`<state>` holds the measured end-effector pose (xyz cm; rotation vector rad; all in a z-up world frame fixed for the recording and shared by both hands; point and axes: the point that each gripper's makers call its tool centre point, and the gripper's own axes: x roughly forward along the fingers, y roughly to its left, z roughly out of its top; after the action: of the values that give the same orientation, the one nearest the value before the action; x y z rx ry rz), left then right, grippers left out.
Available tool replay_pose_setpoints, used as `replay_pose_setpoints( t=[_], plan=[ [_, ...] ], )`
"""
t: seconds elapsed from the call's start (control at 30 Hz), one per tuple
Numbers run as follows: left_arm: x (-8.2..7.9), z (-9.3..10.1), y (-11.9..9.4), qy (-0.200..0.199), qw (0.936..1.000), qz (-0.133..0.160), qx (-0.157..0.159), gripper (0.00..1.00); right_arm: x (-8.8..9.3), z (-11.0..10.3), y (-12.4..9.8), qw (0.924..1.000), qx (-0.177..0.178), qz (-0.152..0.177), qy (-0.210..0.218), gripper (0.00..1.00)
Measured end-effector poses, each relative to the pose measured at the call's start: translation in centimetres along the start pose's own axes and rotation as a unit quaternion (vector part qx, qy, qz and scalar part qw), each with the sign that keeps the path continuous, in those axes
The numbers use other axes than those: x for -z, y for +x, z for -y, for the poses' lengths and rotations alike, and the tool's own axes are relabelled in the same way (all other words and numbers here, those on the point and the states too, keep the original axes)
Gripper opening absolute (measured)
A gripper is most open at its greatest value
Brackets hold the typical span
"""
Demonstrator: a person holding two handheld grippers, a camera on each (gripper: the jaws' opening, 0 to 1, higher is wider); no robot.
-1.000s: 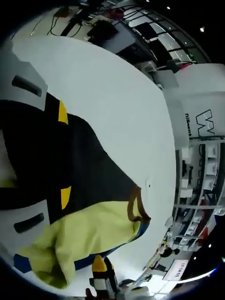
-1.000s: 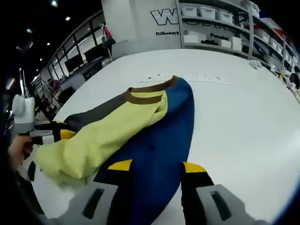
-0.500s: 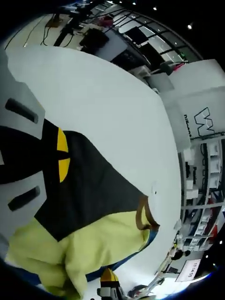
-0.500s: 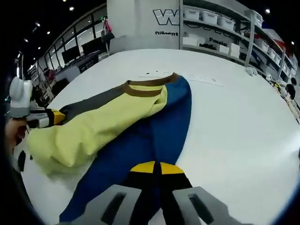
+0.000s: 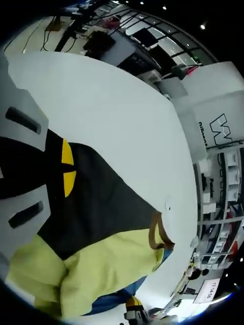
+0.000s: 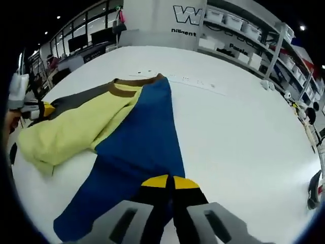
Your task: Fold the garment on the visible template until the final outline fits inside the template.
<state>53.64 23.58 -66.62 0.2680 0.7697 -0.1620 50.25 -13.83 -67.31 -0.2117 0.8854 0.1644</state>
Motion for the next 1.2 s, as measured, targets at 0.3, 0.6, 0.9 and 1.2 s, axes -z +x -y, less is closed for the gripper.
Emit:
replay_pose_setpoints(
  t=[0.3,0.6,0.9,1.2],
  plan=[
    [-0.1,-0.1,0.1,0.048,0.9987,-0.002,-0.018,0.0,0.3,3.8,-0.3,0.9984,0.035,-0.024,-0.037,0.0],
    [-0.2,-0.4,0.1,0.051,0.9985,-0.006,-0.018,0.0,0.2,8.3,0.5,0.9936,0.05,-0.051,-0.087,0.0],
    [-0.1,-0.4,0.0,0.035,0.9993,-0.007,-0.015,0.0,-1.0,7.6,0.8,0.9991,0.01,-0.012,-0.039,0.0],
    [-1.1,0.7,-2.2,0.002,0.9992,0.037,0.012,0.2,-1.5,4.7,-3.0,0.9965,-0.014,0.047,0.068,0.3]
  ],
)
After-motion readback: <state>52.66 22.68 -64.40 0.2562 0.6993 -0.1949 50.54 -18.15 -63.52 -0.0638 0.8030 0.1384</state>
